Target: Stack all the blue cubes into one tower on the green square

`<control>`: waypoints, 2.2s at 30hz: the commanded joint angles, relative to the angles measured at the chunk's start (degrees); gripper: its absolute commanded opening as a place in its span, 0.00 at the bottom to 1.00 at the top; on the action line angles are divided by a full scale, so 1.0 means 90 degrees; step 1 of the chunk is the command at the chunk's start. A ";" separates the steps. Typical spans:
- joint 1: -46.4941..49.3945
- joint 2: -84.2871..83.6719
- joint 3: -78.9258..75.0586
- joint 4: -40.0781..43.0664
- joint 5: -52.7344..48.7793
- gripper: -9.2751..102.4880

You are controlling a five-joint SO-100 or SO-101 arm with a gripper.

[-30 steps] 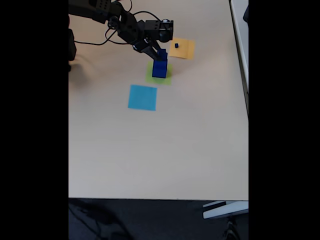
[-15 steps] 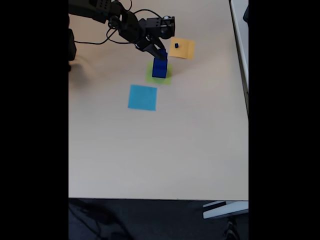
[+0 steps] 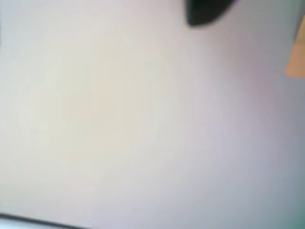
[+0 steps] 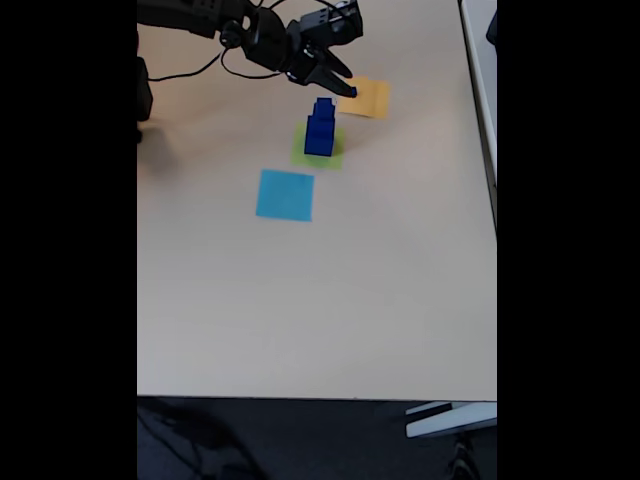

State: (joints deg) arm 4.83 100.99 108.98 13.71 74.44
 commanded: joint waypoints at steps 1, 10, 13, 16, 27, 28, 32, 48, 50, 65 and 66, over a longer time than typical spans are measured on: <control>-0.0068 -0.0117 -0.1113 0.0225 -0.0098 0.28; -0.0518 -0.1064 -0.2627 0.1094 0.0244 0.28; -0.0762 -0.1406 -0.3047 0.1377 0.0439 0.28; -0.1025 -0.1865 -0.3418 0.1523 0.0732 0.29; -0.1924 -0.3369 -0.4082 0.1494 0.2471 0.30; -0.1982 -0.3457 -0.4072 0.1484 0.2617 0.30; -0.2188 -0.3730 -0.4102 0.1436 0.2842 0.29; -0.2148 -0.4375 -0.3486 0.0332 0.2637 0.29; -0.2139 -0.4463 -0.3291 0.0000 0.2627 0.28; -0.1885 -0.4316 -0.2246 -0.0947 0.2285 0.28; -0.1875 -0.4287 -0.2158 -0.0986 0.2285 0.28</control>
State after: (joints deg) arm -12.74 59.15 89.12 6.68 95.62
